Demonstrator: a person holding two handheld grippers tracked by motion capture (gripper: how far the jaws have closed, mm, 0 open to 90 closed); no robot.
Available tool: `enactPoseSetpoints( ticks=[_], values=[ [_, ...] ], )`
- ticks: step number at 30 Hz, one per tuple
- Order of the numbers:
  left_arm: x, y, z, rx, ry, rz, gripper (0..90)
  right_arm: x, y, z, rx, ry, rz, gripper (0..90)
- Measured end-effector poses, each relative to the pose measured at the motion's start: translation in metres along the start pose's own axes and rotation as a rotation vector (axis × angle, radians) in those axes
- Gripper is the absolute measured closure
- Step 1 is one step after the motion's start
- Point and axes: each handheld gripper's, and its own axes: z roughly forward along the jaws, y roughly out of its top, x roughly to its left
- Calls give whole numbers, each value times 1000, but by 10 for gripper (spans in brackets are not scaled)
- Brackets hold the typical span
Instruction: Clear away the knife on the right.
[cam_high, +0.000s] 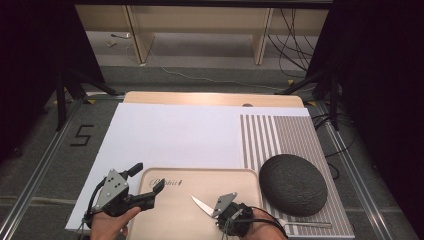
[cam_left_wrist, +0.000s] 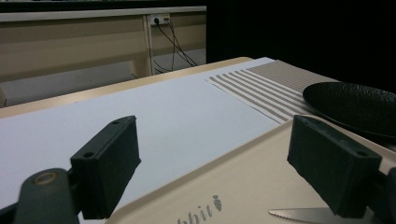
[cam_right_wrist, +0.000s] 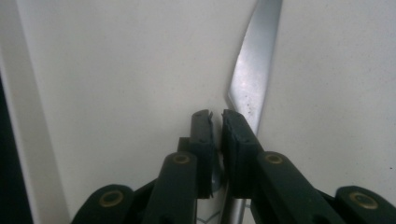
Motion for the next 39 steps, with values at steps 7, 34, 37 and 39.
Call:
enactPoseSetpoints(
  ticks=[7,34,37,39],
  values=[
    [0,0,0,1,0,2,161,-3,0,0,17,-41,5,900],
    [0,0,0,2,1,2,161,-19,-11,-7,64,-119,92,900],
    [0,0,0,1,2,2,161,-20,-13,-8,71,-132,102,900],
    [0,0,-1,1,2,1,161,-20,-15,-9,80,-137,118,900]
  ],
)
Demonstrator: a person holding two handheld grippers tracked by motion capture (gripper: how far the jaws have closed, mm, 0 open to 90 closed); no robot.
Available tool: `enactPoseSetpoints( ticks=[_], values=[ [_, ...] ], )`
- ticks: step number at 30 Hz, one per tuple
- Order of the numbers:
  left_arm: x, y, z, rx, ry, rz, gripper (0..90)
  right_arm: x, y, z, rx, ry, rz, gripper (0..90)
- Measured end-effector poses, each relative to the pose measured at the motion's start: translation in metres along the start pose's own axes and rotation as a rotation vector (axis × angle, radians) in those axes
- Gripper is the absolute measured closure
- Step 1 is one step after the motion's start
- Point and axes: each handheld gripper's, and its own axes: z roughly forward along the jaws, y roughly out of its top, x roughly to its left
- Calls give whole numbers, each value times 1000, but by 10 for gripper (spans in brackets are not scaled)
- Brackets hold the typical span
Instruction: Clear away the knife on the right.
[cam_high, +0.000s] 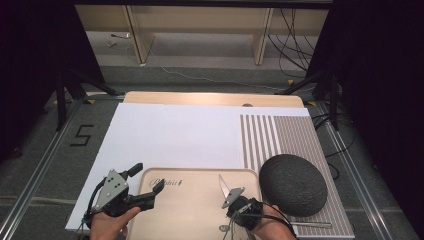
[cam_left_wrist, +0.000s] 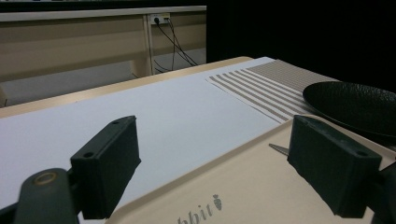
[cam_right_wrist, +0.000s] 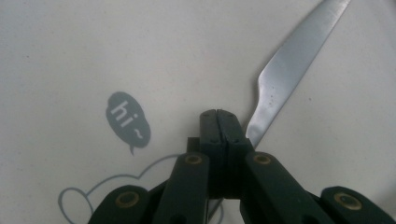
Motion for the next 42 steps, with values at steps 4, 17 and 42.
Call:
enactPoseSetpoints(
  ticks=[4,17,42],
  values=[
    [0,0,0,1,0,1,161,-2,-4,-2,14,-8,22,900],
    [0,0,-1,-2,1,1,161,-13,-22,-10,39,-5,105,900],
    [-1,1,-1,-5,-7,2,161,-51,-44,-53,-324,87,299,456]
  ],
)
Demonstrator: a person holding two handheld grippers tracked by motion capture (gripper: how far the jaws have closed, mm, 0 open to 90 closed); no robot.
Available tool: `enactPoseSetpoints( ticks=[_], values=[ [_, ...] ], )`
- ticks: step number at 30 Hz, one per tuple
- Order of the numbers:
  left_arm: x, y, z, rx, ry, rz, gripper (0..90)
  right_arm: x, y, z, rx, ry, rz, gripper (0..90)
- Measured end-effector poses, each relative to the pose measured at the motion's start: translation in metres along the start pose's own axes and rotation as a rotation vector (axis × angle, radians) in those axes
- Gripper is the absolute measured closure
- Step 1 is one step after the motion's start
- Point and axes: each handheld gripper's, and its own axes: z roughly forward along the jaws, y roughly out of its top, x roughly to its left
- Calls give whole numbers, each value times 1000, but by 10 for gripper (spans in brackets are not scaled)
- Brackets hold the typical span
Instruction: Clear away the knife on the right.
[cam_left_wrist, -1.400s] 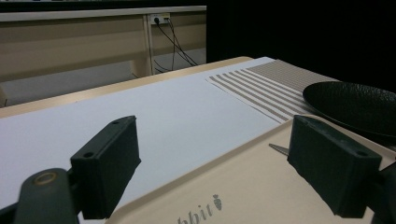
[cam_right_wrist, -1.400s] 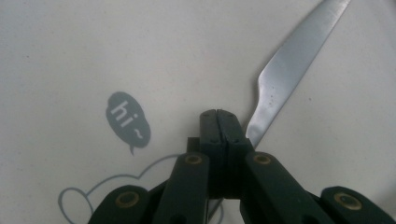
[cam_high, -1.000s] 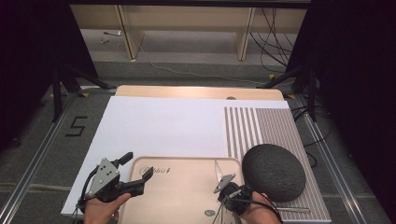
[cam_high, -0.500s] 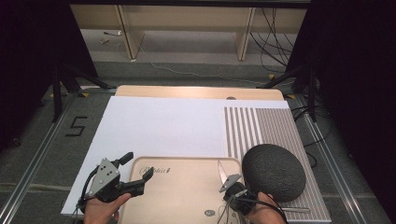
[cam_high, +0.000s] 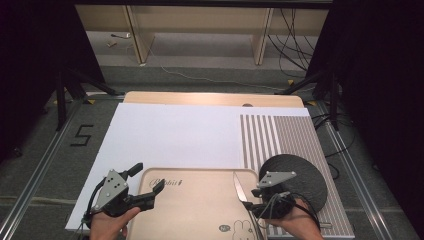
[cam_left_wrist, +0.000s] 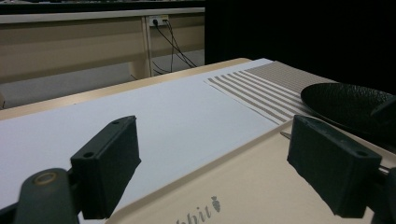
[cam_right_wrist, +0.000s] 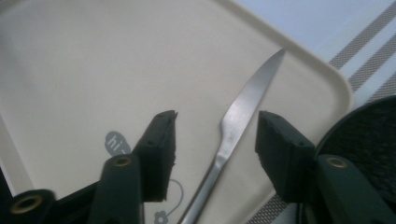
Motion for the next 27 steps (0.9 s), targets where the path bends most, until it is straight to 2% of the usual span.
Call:
enactPoseSetpoints(
  ticks=[4,8,17,27],
  values=[
    [0,0,0,-1,-5,2,163,-8,-6,-13,-59,0,60,369],
    [-1,0,0,-1,-5,2,164,-12,-12,-24,-105,-12,103,323],
    [-1,0,0,-1,-6,4,164,-16,-23,-36,-151,-13,122,278],
    [-1,0,0,-3,-8,2,162,-21,-34,-44,-151,-51,130,242]
  ],
)
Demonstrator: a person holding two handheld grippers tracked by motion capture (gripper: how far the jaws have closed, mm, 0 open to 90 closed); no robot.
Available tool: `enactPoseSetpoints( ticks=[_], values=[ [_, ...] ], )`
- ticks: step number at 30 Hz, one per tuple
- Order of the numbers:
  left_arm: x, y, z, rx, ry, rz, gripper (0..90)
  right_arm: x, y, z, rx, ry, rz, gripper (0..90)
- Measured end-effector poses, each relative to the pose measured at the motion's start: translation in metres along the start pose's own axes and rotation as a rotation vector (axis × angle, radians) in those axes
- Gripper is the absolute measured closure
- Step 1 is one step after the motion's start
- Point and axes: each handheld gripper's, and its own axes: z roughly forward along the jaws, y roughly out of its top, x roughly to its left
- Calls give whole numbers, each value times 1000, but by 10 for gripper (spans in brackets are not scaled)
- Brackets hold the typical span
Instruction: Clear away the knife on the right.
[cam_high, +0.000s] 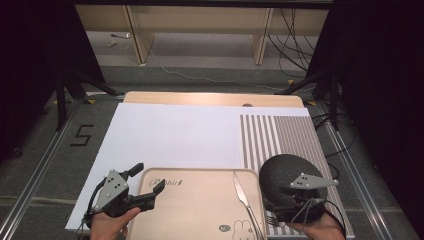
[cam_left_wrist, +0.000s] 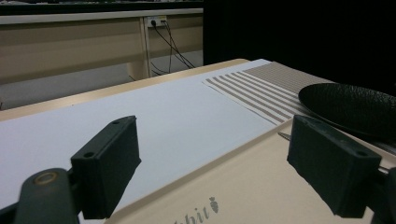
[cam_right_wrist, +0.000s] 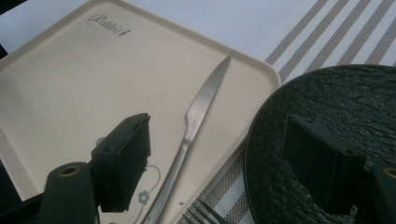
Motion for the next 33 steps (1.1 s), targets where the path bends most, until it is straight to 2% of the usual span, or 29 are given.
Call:
enactPoseSetpoints(
  ticks=[33],
  values=[
    [1,1,0,-13,-6,-5,160,-18,-28,-23,48,-79,19,246]
  ],
)
